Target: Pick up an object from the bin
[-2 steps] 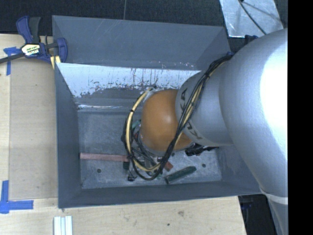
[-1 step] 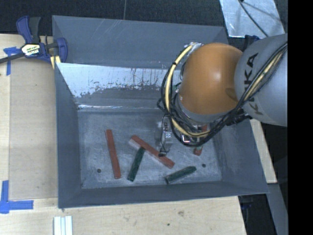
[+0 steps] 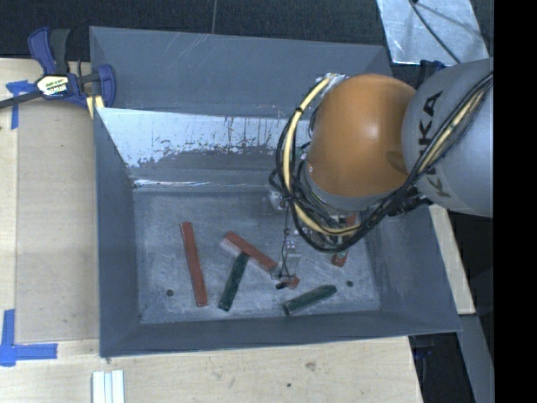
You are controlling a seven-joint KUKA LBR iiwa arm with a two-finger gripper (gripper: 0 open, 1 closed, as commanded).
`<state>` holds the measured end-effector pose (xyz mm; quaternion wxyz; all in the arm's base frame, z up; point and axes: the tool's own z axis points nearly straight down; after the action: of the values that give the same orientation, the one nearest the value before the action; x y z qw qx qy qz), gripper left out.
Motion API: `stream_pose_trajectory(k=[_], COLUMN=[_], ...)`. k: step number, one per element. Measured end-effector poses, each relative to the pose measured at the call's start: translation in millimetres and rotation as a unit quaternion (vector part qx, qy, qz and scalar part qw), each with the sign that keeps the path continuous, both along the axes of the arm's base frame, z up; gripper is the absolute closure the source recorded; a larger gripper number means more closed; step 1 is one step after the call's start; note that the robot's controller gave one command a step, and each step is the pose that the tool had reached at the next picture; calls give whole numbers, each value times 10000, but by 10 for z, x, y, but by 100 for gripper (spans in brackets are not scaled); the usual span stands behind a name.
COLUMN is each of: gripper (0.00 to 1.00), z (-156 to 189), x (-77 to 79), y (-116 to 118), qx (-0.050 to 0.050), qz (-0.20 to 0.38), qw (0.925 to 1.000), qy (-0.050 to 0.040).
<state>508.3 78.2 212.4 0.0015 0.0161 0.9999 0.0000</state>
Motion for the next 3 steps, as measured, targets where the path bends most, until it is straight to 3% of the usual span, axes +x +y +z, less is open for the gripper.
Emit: stream_pose_trajectory(k=[1, 2, 3], gripper=[100, 0, 0], z=[0, 0, -1445], x=[0, 0, 354], y=[1, 1, 249], qx=[1, 0, -8], qz=[0, 2, 469], qw=[10000, 10000, 9989], qy=[0, 0, 75])
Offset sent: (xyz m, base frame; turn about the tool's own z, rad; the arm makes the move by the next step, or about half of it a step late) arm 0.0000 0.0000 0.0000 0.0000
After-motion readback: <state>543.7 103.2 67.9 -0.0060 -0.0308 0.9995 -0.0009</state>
